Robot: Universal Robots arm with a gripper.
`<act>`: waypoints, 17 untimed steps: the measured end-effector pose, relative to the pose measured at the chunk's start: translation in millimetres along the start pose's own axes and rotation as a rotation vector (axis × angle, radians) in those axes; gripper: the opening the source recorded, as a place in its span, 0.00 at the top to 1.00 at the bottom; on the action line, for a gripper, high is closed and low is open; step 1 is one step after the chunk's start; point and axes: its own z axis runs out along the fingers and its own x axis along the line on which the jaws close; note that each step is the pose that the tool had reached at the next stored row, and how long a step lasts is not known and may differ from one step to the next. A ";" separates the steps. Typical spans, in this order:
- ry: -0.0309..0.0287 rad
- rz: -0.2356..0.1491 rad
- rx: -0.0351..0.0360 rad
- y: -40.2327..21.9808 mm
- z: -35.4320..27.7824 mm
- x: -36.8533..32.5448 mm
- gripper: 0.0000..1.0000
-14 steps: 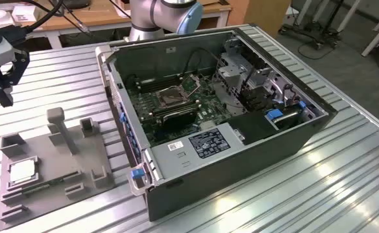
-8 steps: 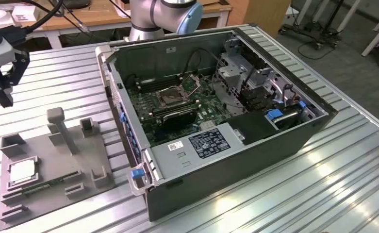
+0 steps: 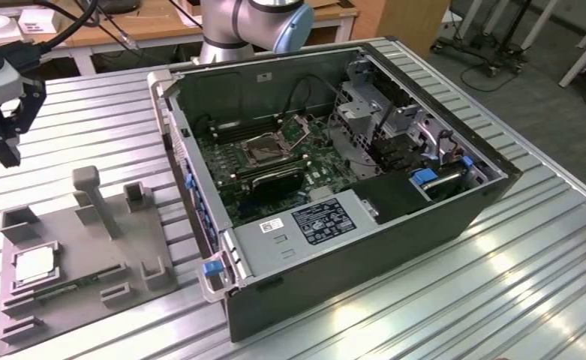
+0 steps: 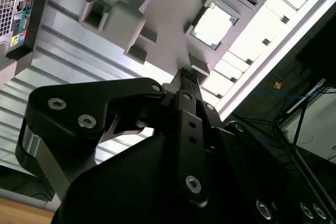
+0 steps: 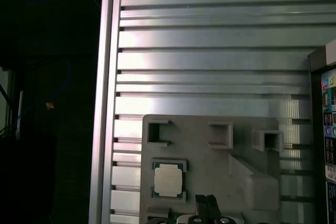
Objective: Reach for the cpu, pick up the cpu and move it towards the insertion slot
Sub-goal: 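Reach for the cpu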
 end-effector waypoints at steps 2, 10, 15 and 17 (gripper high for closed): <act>0.0000 0.000 0.0000 -0.4 0.0 0.0 0.90; 0.0001 0.000 0.0001 -3.6 0.4 0.1 0.90; 0.0001 0.000 0.0001 -9.6 0.8 0.3 0.90; 0.0000 0.000 0.0000 -12.4 1.0 0.6 0.90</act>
